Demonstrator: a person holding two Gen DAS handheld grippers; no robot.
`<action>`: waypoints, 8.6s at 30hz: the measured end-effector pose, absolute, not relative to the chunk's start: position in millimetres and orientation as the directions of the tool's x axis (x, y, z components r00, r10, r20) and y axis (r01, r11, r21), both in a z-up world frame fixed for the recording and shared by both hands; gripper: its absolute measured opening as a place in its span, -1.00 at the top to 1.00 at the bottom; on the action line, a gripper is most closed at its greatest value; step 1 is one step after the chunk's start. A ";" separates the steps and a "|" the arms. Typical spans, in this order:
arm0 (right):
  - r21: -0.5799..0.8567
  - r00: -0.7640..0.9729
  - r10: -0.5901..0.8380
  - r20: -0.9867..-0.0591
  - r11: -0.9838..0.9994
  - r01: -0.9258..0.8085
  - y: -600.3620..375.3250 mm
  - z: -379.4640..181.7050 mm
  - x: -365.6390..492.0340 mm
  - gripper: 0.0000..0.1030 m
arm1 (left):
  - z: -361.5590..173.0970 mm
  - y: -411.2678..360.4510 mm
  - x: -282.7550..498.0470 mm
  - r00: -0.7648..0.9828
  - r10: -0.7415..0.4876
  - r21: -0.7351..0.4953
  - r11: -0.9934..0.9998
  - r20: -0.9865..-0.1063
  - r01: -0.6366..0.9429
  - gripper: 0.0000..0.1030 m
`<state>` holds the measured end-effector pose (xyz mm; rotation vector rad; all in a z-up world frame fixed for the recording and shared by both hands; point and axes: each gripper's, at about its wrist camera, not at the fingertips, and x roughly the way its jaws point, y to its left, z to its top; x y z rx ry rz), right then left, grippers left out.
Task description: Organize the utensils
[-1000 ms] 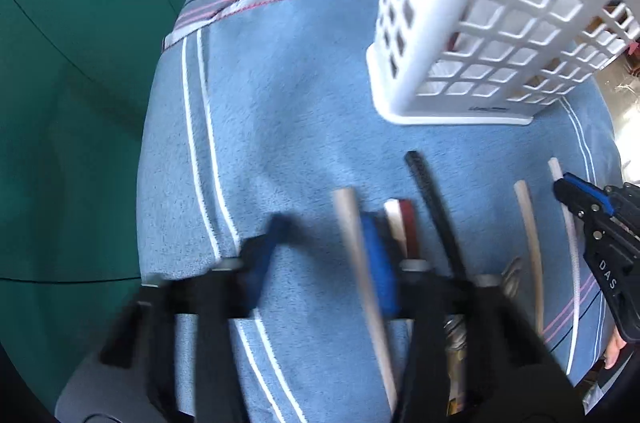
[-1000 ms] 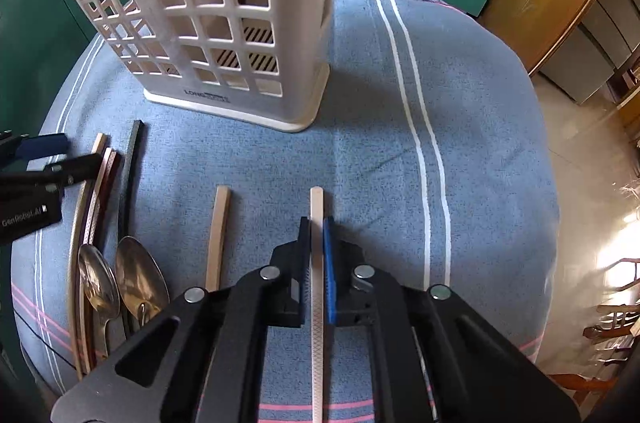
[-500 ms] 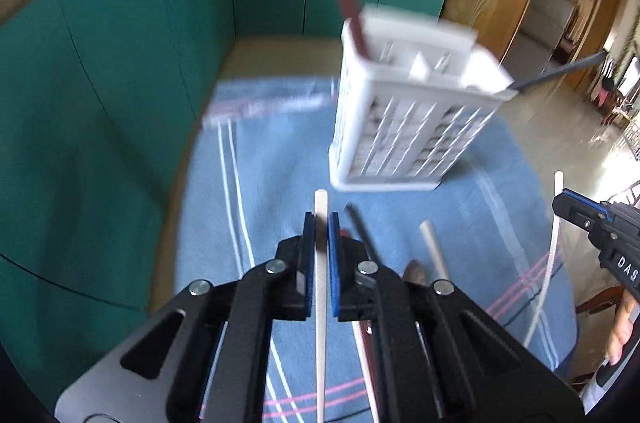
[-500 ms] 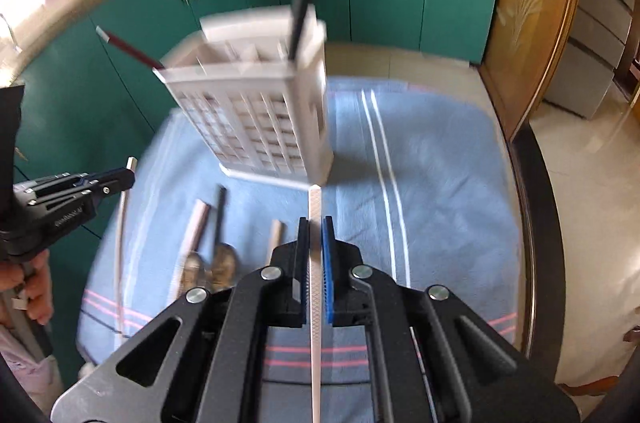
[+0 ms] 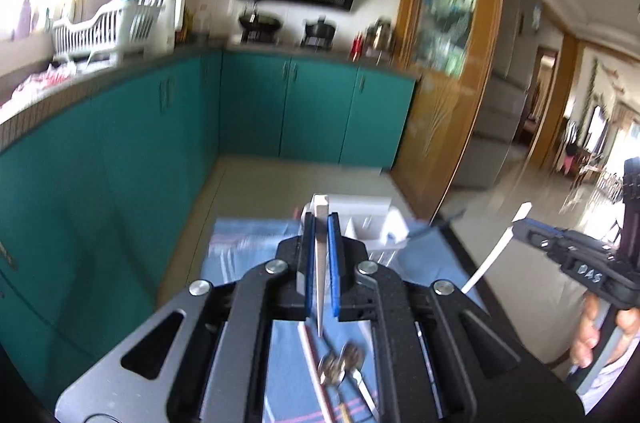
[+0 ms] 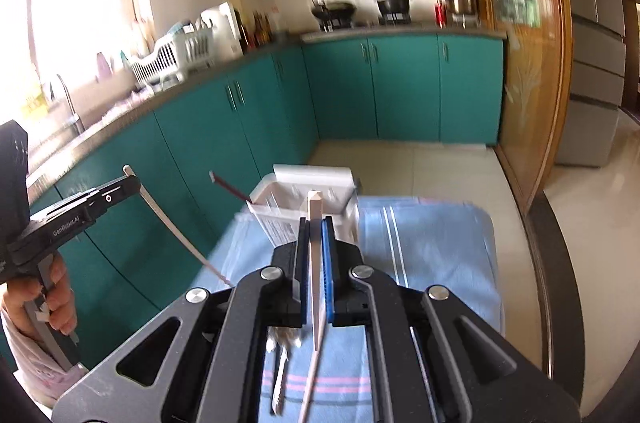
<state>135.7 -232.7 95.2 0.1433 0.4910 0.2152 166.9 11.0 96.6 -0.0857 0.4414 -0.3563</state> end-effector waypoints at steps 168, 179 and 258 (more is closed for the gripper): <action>0.086 0.563 0.060 -0.824 0.996 0.020 -203.4 -157.9 160.4 0.10 | -155.6 -9.6 177.2 0.452 -0.226 -0.138 0.965 -0.863 0.221 0.81; 0.087 0.563 0.061 -0.824 0.996 0.021 -203.6 -157.4 158.7 0.10 | -129.7 8.7 171.1 0.517 -0.234 -0.179 0.972 -0.823 0.155 0.90; 0.046 0.458 0.020 -0.889 0.998 0.045 -211.6 -151.3 210.1 0.39 | -138.6 20.1 282.5 0.428 -0.206 -0.137 0.973 -0.880 0.186 0.15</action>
